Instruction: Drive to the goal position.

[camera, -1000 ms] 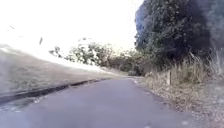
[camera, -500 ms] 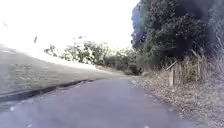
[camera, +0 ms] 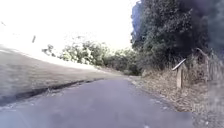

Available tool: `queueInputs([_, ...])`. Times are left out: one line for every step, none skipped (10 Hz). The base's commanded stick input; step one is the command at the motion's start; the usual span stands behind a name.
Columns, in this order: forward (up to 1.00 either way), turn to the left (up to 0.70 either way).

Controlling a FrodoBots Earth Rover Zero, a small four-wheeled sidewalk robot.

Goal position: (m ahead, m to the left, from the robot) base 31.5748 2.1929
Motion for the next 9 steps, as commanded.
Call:
queueInputs([1.00,0.00])
queueInputs([1.00,0.00])
queueInputs([1.00,0.00])
queueInputs([1.00,0.00])
queueInputs([1.00,0.40])
queueInputs([1.00,0.40])
queueInputs([1.00,0.22])
queueInputs([1.00,0.00])
queueInputs([1.00,0.00])
